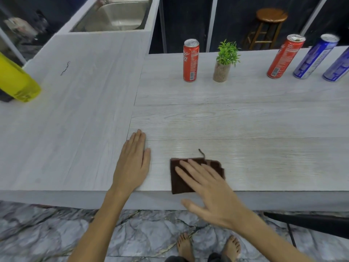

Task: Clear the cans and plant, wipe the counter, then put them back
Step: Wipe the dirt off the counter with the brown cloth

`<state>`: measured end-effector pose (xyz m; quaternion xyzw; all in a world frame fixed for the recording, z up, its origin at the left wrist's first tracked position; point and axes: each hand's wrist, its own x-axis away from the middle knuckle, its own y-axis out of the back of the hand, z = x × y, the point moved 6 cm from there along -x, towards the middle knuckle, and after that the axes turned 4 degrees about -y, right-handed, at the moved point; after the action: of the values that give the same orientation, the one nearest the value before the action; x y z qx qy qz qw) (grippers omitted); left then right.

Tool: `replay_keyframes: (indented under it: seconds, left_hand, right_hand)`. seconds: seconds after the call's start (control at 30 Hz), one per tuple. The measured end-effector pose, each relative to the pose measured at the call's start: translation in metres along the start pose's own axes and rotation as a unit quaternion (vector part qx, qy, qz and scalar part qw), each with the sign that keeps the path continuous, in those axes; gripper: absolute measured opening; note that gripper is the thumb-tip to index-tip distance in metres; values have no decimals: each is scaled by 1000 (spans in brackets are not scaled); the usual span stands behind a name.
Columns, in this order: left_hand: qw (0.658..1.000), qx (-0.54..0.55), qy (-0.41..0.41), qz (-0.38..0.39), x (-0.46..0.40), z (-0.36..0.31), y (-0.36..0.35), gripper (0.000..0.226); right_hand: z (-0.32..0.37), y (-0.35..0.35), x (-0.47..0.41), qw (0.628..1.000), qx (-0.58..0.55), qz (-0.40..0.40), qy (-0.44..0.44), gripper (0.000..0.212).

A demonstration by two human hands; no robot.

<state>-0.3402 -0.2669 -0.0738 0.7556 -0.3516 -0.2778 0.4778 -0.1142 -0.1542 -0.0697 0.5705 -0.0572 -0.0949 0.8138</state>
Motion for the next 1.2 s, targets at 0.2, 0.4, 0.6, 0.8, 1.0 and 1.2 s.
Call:
replay_keyframes:
  seconds: [0.2, 0.4, 0.6, 0.8, 1.0, 1.2]
  left_hand:
    - [1000, -4, 4, -3, 1, -2, -2, 59]
    - [1000, 2, 12, -4, -2, -5, 0, 59]
    - [997, 73, -28, -15, -5, -66, -11, 54]
    - [993, 86, -80, 3, -22, -132, -33, 54]
    - [992, 79, -96, 10, -41, -176, -51, 58]
    - [994, 64, -82, 36, -44, -187, -69, 62]
  right_hand:
    - [-64, 32, -31, 992, 45, -9, -117, 76]
    - [-34, 21, -70, 993, 25, -15, -110, 80]
    - [-25, 13, -4, 997, 20, -24, -72, 77]
    - [-67, 29, 80, 992, 2, -25, -122, 76]
    - [-158, 71, 126, 972, 6, -58, -226, 72]
    - [-213, 90, 66, 958, 23, -63, -279, 80]
